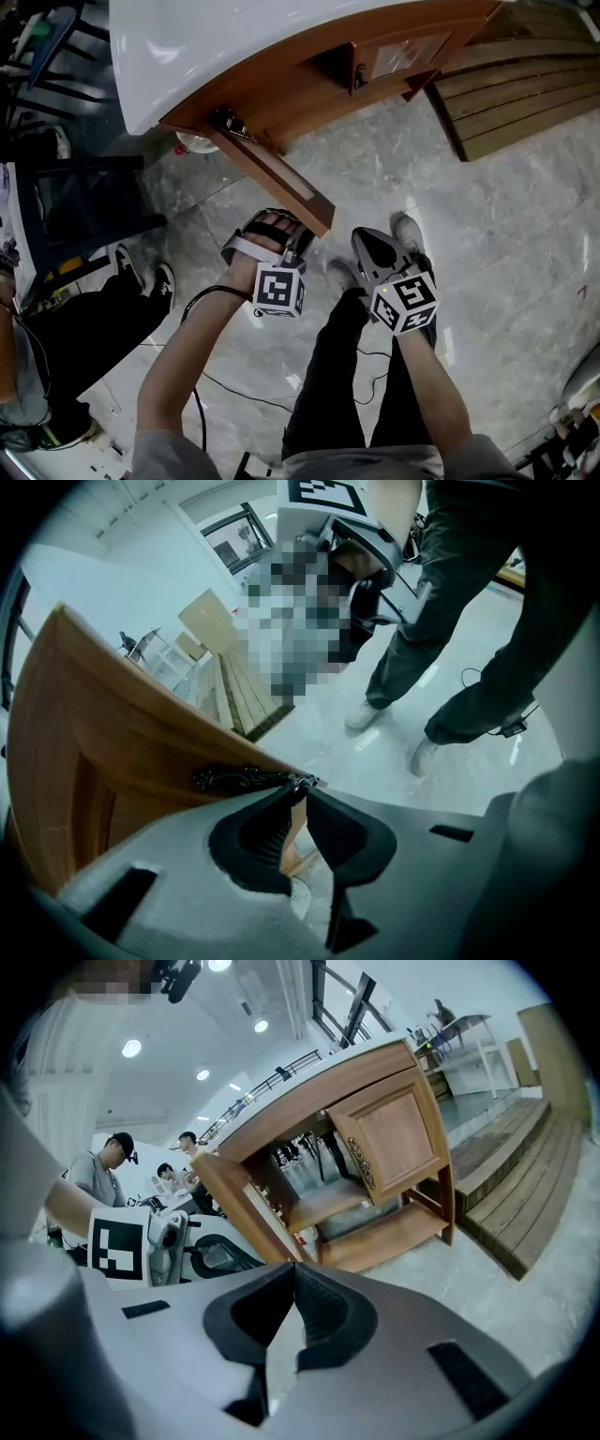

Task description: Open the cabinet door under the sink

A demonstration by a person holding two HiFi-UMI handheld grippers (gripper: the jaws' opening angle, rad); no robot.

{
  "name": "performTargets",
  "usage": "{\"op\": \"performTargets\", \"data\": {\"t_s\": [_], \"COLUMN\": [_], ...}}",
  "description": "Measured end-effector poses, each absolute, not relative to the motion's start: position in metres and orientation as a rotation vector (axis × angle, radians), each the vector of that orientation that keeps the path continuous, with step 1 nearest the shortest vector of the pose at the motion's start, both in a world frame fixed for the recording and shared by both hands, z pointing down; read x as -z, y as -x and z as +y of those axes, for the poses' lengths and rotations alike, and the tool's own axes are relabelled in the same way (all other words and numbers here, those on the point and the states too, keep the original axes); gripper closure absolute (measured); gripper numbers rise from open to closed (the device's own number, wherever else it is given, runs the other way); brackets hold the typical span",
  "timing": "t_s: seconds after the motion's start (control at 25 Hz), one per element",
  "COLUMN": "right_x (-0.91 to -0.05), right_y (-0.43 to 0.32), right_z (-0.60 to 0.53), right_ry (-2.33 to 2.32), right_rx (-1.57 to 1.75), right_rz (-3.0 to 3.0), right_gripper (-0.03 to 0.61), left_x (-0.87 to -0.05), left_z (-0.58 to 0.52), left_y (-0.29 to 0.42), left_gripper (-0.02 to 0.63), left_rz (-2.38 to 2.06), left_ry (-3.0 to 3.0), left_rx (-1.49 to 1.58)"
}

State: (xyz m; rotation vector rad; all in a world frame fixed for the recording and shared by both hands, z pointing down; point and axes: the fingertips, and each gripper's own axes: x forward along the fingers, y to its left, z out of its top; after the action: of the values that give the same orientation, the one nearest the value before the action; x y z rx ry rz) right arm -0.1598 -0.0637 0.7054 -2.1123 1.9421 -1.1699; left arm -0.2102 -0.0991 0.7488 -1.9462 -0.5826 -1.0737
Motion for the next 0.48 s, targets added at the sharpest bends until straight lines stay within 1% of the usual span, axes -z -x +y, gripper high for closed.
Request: {"op": "performTargets", "data": {"t_s": [0.2,0.48], "right_x": [-0.696,-0.684], "right_y": [0.178,0.206], "right_z": [-0.064,-0.073], "right_ry": [2.078,2.008], "right_rx": [1.21,1.237], "right_rz": [1.979,2.085], "right_gripper": [0.568,0.568], "left_x": [-0.748,-0.751], "left_z": [-0.104,-0.115], "left_y": [0.245,0.276], "left_gripper": [0.569,0.557], "left_rz": [-0.585,-0.511], "left_ry": [1.936,1.938], "left_rx": [1.119,1.178]}}
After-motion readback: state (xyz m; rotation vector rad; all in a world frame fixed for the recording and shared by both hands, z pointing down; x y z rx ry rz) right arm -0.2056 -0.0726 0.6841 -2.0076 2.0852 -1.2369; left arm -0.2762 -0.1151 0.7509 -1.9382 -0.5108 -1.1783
